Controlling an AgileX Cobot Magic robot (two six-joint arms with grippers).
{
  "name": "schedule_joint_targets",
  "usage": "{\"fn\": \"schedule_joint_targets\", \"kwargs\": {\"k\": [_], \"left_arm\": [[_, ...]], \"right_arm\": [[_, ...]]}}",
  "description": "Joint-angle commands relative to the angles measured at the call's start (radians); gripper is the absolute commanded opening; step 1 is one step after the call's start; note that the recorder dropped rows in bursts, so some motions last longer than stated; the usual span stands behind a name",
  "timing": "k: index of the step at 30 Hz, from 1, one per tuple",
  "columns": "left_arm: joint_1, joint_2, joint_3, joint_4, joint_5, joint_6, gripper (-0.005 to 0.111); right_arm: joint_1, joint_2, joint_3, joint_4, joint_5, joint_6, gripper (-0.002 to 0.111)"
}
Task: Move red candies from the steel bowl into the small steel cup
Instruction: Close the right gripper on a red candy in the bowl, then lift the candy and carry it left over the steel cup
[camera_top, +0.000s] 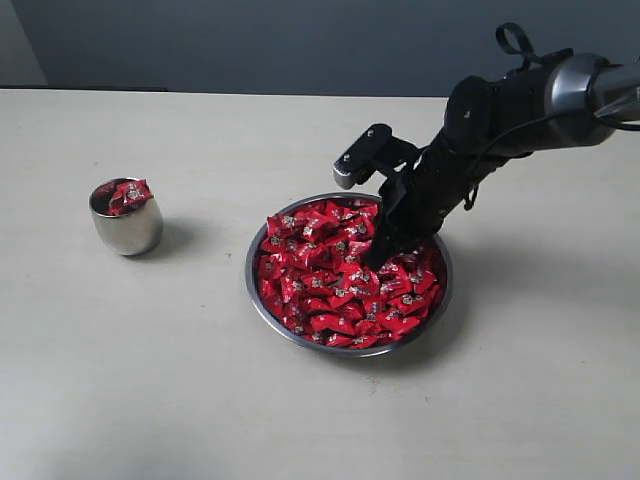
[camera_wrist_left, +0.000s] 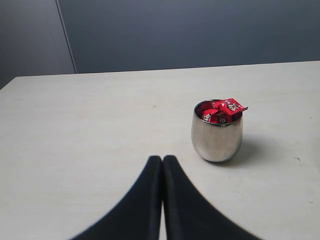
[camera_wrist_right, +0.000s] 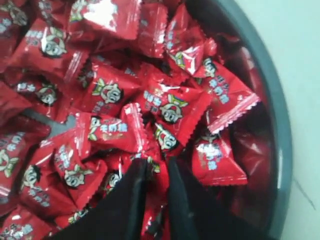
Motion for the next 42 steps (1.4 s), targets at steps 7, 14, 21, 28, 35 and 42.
{"fn": "schedule_joint_targets", "kwargs": {"k": [7,14,21,28,35,42], "left_arm": [[0.001,-0.004,0.004,-0.002,-0.002,-0.001,0.000],[0.001,-0.004,0.004,-0.002,-0.002,-0.001,0.000],[0.001,-0.004,0.004,-0.002,-0.002,-0.001,0.000],[0.001,-0.004,0.004,-0.002,-0.002,-0.001,0.000],[0.001,-0.004,0.004,-0.002,-0.002,-0.001,0.000],[0.001,-0.004,0.004,-0.002,-0.002,-0.001,0.000]], "right_arm": [[0.000,0.061,-0.005,0.044,0.004,0.000,0.007],[0.000,0.031,-0.005,-0.026,0.002,0.001,-0.001],[0.000,-0.010,-0.005,-0.095,-0.018,0.088,-0.001],[0.000,-0.066,-0.005,-0.093,-0.012,0.101,-0.001],[0.000,-0.102,-0.005,-0.075,0.008,0.105,-0.001],[0.000,-0.145,-0.005,0.007,0.030,0.108,-0.001]]}}
